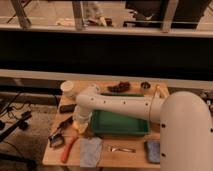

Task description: Place apple in metal cup

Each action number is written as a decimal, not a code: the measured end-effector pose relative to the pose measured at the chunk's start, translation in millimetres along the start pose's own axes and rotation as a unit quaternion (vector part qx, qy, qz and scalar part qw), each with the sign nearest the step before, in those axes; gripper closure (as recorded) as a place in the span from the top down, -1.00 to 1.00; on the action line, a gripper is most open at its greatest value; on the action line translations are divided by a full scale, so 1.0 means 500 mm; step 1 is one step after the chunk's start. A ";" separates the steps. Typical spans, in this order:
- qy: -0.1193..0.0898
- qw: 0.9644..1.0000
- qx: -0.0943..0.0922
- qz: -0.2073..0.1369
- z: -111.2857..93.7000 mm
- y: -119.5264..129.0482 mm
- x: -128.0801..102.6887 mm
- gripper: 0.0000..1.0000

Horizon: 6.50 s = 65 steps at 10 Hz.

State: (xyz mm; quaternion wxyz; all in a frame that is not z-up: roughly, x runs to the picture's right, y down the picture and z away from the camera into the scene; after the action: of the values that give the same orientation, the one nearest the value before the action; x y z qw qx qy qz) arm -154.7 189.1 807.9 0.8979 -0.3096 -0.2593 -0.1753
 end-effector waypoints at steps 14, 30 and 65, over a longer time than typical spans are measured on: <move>-0.050 0.991 0.105 0.070 -0.285 -0.051 0.099 -0.38; -0.027 0.984 0.119 0.132 -0.338 -0.077 0.299 -0.41; 0.078 0.909 0.244 0.329 -0.501 -0.099 0.835 -0.41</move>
State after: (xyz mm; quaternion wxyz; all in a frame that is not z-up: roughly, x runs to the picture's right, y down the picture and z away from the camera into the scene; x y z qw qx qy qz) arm 246.6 -74.2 901.9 0.9695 -0.1339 -0.1068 0.1755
